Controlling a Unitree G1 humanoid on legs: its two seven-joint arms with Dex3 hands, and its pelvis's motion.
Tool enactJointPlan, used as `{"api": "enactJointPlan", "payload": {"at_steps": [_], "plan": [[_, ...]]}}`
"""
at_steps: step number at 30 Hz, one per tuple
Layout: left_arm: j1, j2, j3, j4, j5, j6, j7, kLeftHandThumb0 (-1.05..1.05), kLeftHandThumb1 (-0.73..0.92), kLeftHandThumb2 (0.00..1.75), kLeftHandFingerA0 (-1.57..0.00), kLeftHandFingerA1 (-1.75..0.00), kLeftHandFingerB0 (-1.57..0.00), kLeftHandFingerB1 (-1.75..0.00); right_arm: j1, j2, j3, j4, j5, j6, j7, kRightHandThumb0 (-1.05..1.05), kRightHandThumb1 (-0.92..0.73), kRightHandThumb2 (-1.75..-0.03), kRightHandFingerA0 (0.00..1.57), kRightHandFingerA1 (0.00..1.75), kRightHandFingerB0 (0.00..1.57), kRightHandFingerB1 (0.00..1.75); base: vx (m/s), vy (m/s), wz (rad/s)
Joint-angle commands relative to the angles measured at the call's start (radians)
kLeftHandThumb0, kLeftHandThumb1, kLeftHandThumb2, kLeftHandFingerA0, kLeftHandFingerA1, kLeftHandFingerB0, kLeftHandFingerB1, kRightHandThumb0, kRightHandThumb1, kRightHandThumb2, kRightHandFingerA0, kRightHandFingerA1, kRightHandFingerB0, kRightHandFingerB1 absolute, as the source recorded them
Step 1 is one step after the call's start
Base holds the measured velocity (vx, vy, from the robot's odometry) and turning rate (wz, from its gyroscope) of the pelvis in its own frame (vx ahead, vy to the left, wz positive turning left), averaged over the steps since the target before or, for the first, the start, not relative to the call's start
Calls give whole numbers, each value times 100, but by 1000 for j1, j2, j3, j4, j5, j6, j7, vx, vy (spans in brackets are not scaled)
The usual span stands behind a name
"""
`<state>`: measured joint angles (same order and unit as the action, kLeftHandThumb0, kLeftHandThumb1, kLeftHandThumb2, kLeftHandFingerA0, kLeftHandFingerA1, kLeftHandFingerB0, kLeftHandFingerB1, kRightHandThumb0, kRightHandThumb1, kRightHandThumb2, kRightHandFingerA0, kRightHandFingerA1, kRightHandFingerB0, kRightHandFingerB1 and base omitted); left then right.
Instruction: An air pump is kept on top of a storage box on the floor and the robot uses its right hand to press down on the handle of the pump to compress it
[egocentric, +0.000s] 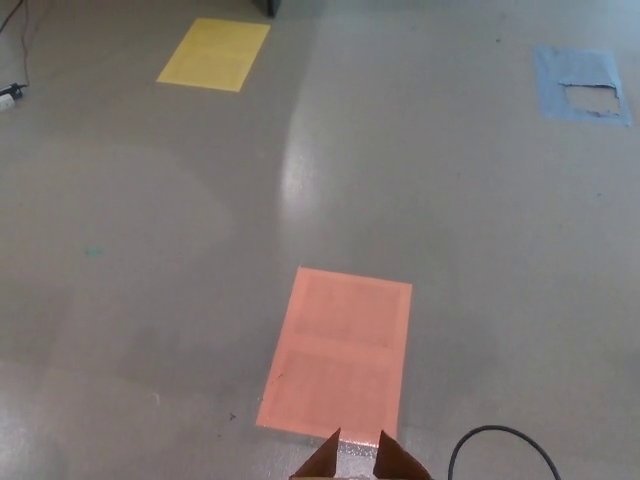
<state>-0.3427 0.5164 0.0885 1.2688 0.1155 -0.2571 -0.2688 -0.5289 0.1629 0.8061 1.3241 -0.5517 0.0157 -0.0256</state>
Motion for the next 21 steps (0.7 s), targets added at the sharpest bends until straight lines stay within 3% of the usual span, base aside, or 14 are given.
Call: {"api": "enactJointPlan", "payload": {"at_steps": [1,6,11,12,14,17,18,20,21], "plan": [[-20,22,7,4,-9,-31,-24,-78,85,115,-6,-31,-5,-23,-77,-11,-76,-62,15,-68,-10,-94,-86,-124,0,12,0,10,0,0,0],[-67,26,4,7,-5,-7,-21,-79,85,115,-6,-30,-6,-24,-130,-55,-206,-287,73,-162,22,-93,-88,-122,2,17,2,12,0,0,0],[-87,32,2,6,-3,2,-19,-81,86,116,-6,-27,-6,-21,-98,-143,-317,-771,150,-151,138,-85,-86,-116,1,18,0,13,0,0,0],[-96,33,1,5,-1,11,-17,-81,86,116,-7,-28,-6,-21,-90,-160,-345,-873,170,-139,159,-88,-85,-115,6,22,5,12,0,0,0],[-110,37,2,4,-2,17,-20,-79,85,115,-7,-32,-6,-23,-84,-198,-401,-1055,212,-114,206,-89,-85,-117,0,15,0,11,0,0,0],[-127,41,-1,6,1,27,-25,-79,86,115,-6,-28,-5,-22,-76,-225,-456,-1183,267,-101,243,-89,-84,-117,0,13,0,11,0,0,0],[-131,43,-5,5,5,28,-25,-79,86,116,-6,-28,-5,-22,-63,-244,-502,-1296,305,-63,265,-95,-85,-117,9,16,8,7,0,0,0],[-144,46,-10,5,11,34,-20,-79,86,116,-6,-29,-6,-23,-60,-256,-550,-1338,354,-84,256,-93,-84,-114,8,18,7,9,0,0,0],[-150,47,-10,4,12,39,-17,-79,86,116,-6,-28,-6,-23,-56,-271,-580,-1355,366,-101,242,-90,-84,-117,1,15,0,9,0,0,0]]}}
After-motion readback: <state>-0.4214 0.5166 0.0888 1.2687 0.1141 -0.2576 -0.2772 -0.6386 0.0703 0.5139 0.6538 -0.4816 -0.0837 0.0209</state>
